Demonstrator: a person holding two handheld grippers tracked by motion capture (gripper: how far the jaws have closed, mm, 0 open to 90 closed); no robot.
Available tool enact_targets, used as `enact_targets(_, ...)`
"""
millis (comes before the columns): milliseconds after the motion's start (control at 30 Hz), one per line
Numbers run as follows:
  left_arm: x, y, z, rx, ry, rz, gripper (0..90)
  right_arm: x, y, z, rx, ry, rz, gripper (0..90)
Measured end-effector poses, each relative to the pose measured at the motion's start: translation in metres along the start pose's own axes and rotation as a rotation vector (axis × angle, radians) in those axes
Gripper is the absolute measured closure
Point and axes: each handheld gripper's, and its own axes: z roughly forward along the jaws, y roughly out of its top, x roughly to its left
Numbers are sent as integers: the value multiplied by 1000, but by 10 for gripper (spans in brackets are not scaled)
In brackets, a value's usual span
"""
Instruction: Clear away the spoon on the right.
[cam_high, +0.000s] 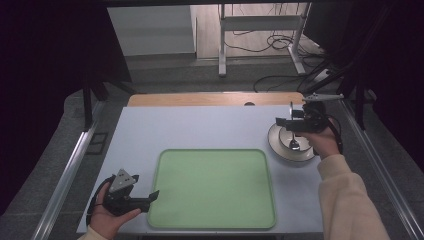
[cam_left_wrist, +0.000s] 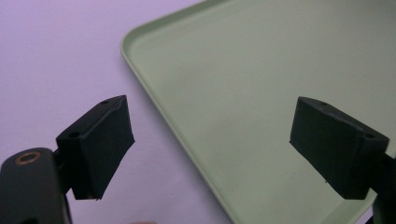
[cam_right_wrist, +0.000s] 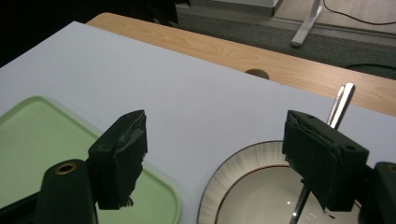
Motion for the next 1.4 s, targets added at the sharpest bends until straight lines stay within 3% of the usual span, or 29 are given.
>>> enact_targets(167,1,0,0,-1,-5,-4,130,-12,4,7,15,-31,18,215)
enact_targets(600,2,0,1,2,-7,-6,130,-46,5,22,36,-43,95,216)
enact_targets(767,2,0,0,1,-6,-7,130,-60,2,31,54,-45,137,240)
enact_targets(1133,3,-1,1,8,-5,-11,131,-79,-5,48,81,-73,162,305)
enact_targets(1400,3,-1,2,9,1,-4,130,-93,-11,56,85,-41,201,405)
